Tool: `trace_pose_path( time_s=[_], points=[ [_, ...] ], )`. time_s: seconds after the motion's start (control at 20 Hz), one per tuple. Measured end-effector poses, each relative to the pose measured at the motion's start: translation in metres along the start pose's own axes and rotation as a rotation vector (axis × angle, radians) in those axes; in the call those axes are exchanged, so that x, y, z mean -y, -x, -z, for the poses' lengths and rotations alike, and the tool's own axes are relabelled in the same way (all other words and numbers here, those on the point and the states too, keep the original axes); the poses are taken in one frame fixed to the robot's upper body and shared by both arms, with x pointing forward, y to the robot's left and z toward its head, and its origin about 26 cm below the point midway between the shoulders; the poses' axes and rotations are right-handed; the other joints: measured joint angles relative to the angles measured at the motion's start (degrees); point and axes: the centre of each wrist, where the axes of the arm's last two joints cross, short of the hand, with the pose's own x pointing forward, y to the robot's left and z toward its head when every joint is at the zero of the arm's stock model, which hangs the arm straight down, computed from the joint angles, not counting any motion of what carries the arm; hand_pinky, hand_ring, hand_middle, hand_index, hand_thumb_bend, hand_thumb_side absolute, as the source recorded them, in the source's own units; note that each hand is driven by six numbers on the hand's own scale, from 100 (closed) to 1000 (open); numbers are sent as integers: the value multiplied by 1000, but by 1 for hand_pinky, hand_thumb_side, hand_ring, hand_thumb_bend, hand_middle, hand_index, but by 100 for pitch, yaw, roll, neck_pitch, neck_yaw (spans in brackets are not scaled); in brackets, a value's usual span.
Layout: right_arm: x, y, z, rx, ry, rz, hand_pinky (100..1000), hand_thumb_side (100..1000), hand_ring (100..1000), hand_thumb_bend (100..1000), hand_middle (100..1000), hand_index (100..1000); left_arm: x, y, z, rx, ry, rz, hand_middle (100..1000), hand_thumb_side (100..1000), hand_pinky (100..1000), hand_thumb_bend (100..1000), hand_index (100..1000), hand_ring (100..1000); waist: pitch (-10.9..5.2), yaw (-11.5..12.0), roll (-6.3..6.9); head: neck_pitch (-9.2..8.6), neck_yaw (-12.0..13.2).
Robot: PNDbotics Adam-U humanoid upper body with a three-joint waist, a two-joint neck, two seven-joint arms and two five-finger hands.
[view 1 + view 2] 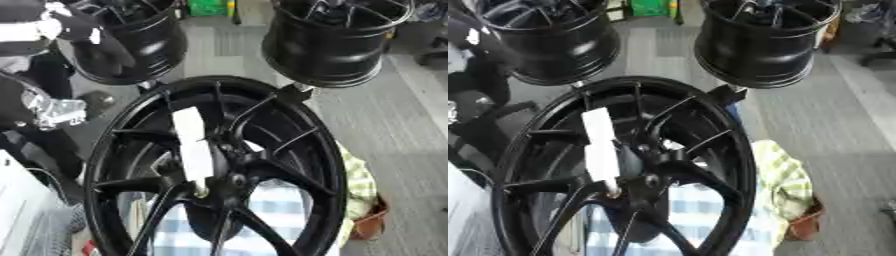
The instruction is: Pull the pin out of the wheel hub.
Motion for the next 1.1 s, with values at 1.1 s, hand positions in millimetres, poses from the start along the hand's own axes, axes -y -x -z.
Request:
trace_pose_path(
  time_s=[1.1],
  points=[
    [-3,8,-2,-28,-3,6,779,314,652,450,554,716,15,-23,39,-15,-125,-65,658,593,752,243,843,818,-4,7,9,-6,-42]
  ],
)
